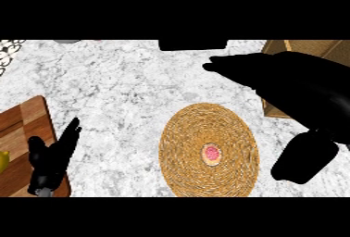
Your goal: Pick the cupcake from the placemat and place it in the basket
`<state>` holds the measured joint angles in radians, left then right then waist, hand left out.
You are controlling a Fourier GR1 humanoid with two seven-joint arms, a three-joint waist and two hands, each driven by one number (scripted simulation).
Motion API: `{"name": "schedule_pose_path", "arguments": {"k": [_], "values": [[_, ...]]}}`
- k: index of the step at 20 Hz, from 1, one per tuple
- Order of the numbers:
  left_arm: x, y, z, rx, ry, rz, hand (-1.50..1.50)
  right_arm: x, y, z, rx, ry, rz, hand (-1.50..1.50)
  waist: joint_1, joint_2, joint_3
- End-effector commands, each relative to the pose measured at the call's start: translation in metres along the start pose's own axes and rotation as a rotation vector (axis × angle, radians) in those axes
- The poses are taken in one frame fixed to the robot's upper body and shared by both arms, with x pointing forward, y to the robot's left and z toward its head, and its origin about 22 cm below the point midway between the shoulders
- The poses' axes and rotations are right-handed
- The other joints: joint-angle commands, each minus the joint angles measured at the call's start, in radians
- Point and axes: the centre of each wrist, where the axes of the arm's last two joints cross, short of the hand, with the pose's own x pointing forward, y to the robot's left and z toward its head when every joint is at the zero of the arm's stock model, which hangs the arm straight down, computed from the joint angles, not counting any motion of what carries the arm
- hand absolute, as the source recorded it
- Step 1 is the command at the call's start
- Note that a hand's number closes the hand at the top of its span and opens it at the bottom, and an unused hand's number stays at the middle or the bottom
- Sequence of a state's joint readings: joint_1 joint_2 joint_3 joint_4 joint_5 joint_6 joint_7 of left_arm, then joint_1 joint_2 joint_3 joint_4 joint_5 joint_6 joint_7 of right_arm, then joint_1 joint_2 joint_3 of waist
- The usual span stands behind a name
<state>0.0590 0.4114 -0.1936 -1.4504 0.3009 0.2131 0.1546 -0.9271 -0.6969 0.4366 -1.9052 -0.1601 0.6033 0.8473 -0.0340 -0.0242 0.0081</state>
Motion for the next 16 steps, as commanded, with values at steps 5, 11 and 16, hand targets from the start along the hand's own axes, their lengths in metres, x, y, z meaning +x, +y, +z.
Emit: {"name": "schedule_pose_path", "arguments": {"k": [5,11,16], "values": [[-0.039,-0.007,0.006,-0.023,0.178,0.004,0.0,0.0,-0.027,0.023,0.111,0.072,0.051,-1.5,0.012,0.018,-0.011],[-0.038,0.005,0.009,-0.001,0.186,0.002,0.0,0.003,-0.019,0.037,0.117,0.048,0.0,-1.5,0.014,0.016,-0.01],[-0.043,0.001,0.008,-0.026,0.181,-0.005,0.0,0.006,0.01,0.012,0.114,0.059,-0.051,-1.5,0.035,0.025,-0.01]]}}
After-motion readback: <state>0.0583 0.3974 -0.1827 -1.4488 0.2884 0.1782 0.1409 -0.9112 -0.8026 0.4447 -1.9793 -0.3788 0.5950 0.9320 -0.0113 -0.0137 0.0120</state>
